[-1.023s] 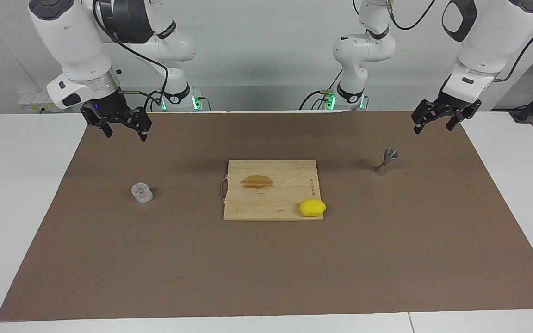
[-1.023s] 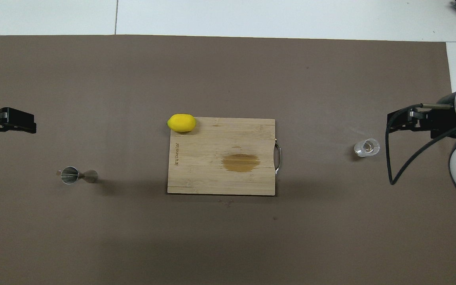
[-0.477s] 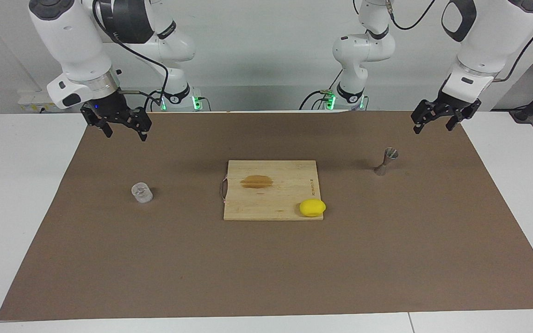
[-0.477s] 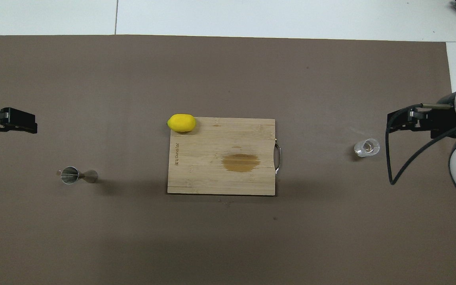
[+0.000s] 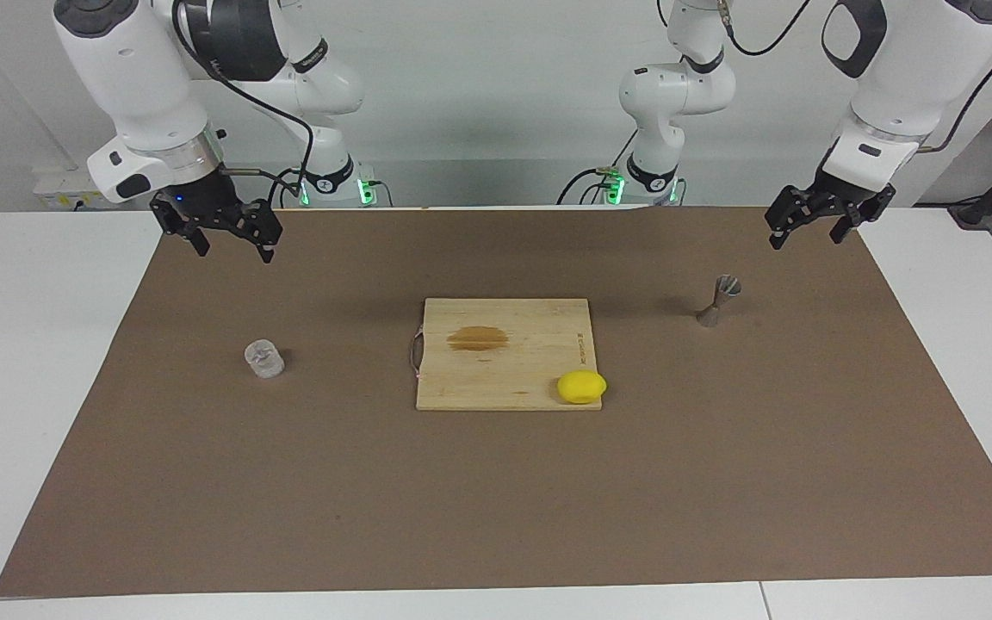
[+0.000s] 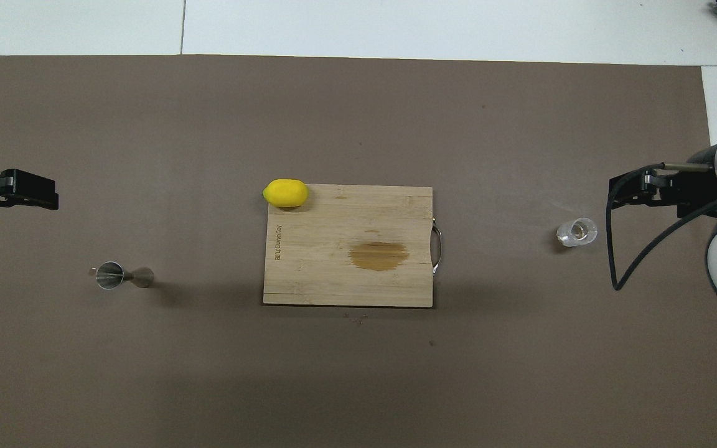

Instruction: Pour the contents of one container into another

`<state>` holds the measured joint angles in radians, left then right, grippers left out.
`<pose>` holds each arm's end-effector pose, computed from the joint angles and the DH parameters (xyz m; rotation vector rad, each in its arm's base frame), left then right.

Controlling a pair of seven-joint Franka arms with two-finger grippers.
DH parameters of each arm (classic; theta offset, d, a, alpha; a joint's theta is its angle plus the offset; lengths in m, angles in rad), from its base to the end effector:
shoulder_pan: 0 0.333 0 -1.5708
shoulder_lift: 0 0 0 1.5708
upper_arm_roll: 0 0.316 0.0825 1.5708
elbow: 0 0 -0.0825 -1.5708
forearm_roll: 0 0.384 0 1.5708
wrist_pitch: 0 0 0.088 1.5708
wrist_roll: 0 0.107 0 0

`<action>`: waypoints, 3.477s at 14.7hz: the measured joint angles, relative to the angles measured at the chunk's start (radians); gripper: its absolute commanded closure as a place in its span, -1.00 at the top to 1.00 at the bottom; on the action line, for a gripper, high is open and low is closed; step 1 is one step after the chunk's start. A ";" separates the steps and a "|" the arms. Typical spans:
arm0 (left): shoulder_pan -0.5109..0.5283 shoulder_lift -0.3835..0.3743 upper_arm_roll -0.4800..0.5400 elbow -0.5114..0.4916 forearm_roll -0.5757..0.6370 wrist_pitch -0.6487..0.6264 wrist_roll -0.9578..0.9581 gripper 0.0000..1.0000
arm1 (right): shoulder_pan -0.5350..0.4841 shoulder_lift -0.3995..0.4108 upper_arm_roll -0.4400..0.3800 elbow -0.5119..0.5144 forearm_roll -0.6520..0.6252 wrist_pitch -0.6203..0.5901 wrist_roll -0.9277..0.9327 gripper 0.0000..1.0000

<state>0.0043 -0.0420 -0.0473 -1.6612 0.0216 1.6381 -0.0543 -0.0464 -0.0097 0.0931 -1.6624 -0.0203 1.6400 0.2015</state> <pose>0.5463 -0.0219 0.6107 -3.1188 -0.0157 -0.0311 0.5550 0.0241 0.5925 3.1098 -0.2388 -0.0156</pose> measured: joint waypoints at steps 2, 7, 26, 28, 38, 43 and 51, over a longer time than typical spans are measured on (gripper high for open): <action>-0.005 -0.004 -0.006 0.000 0.000 0.000 0.000 1.00 | 0.000 0.000 0.000 0.000 0.000 0.000 0.000 1.00; -0.045 -0.006 -0.012 -0.001 0.000 -0.006 -0.001 1.00 | 0.000 0.000 0.000 0.000 0.000 0.000 0.000 1.00; 0.330 0.023 0.026 -0.204 -0.470 0.014 0.904 1.00 | 0.000 0.000 0.000 0.000 0.000 0.000 0.000 1.00; 0.384 0.064 0.026 -0.212 -0.540 0.014 1.045 1.00 | 0.000 0.000 0.000 0.000 0.000 0.000 0.000 1.00; 0.555 0.234 0.025 -0.311 -0.872 -0.138 1.659 1.00 | 0.000 0.000 0.000 0.000 0.000 0.000 0.000 1.00; 0.590 0.350 0.024 -0.360 -0.974 -0.203 1.995 1.00 | 0.000 0.000 0.000 0.000 0.000 0.000 0.000 1.00; 0.668 0.513 0.020 -0.366 -1.047 -0.364 2.215 1.00 | 0.000 0.000 0.000 0.000 0.000 0.000 0.000 1.00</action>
<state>0.6718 0.4709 -0.0268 -2.0275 -1.0259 1.2744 2.1608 -0.0464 -0.0097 0.0931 -1.6624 -0.0203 1.6400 0.2015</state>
